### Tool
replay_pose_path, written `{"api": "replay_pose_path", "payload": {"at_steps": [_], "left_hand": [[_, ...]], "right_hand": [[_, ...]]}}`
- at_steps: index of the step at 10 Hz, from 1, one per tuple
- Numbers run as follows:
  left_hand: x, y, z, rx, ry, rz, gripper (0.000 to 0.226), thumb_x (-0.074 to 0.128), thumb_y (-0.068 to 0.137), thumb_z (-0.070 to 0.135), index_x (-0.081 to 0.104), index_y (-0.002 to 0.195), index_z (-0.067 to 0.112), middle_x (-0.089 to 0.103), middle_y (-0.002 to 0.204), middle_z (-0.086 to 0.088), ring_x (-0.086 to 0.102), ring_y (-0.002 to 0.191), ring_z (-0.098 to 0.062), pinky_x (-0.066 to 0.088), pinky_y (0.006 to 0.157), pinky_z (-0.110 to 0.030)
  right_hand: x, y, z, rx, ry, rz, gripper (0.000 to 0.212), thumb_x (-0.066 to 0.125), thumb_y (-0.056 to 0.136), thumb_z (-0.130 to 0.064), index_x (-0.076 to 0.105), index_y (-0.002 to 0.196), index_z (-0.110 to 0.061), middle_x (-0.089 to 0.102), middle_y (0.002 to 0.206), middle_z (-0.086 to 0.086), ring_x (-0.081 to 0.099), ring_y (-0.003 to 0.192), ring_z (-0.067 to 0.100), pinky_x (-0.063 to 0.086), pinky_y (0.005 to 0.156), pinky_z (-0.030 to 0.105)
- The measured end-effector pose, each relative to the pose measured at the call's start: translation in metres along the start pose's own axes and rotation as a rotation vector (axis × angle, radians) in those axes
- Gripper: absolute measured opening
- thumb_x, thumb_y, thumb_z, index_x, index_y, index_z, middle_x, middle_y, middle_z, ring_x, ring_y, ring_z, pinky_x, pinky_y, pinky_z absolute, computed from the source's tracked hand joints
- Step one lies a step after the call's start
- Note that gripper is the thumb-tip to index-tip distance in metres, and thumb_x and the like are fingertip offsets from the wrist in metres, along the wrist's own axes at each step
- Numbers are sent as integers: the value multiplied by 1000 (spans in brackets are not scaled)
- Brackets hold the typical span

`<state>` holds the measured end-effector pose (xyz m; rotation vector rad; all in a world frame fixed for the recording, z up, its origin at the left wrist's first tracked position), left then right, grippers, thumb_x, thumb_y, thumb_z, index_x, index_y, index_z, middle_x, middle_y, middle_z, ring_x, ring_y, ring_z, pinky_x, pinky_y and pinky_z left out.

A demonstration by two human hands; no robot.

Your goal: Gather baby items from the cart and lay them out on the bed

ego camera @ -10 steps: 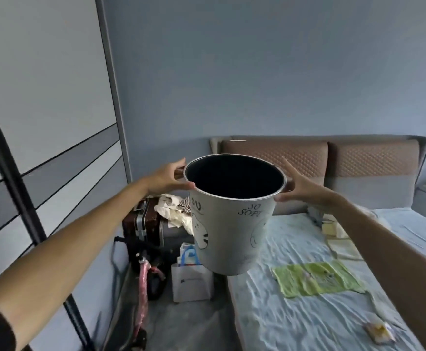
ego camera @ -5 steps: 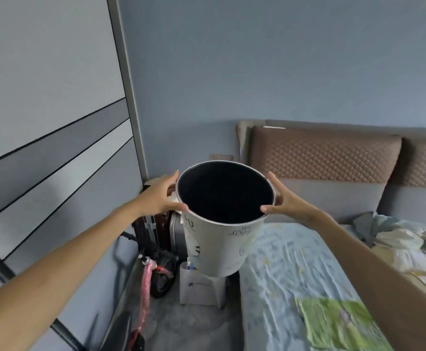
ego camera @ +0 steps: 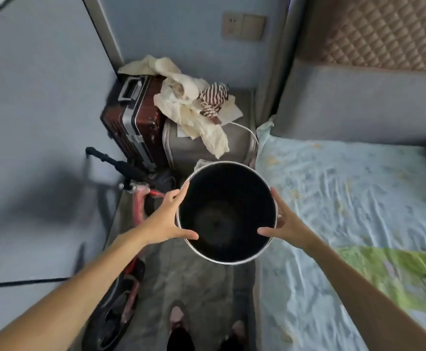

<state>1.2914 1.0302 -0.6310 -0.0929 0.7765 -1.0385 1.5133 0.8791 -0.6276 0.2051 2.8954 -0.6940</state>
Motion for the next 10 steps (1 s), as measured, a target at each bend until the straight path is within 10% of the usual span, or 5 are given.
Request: {"api": "replay_pose_path", "payload": {"at_steps": [2, 4, 6, 10], "left_hand": [[105, 86, -156, -184, -84, 7, 126, 80, 53, 55, -8, 144, 49, 5, 151, -1, 13, 142, -15, 15, 110, -26], [195, 124, -279, -308, -117, -56, 124, 74, 48, 63, -6, 143, 49, 9, 153, -3, 13, 142, -15, 15, 112, -27], [257, 158, -358, -364, -159, -121, 124, 81, 59, 50, -3, 149, 39, 15, 151, -1, 16, 137, -8, 15, 112, -24], [265, 173, -357, -450, -16, -153, 105, 65, 78, 55, -10, 150, 35, -22, 157, -6, -14, 146, -23, 6, 118, -39]], "right_hand": [[44, 94, 182, 147, 8, -29, 124, 88, 54, -42, 9, 150, -42, 37, 150, -7, 40, 136, 15, 35, 111, 49], [92, 142, 327, 265, 13, 5, 120, 83, 42, -63, 8, 137, -62, 41, 147, -15, 41, 134, 7, 32, 114, 42], [114, 181, 417, 332, 59, -22, 123, 87, 41, -60, 6, 133, -70, 41, 118, -55, 45, 123, -11, 36, 111, 35], [105, 187, 414, 406, -353, 112, 121, 71, 56, -71, 1, 149, -38, 27, 155, -5, 29, 140, 22, 32, 112, 46]]}}
Point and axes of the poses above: each hand's wrist, its own y-axis towards the middle knuckle, its own x-axis out of the palm, z = x × y, the point moved 9 cm from there along y, towards the middle knuckle
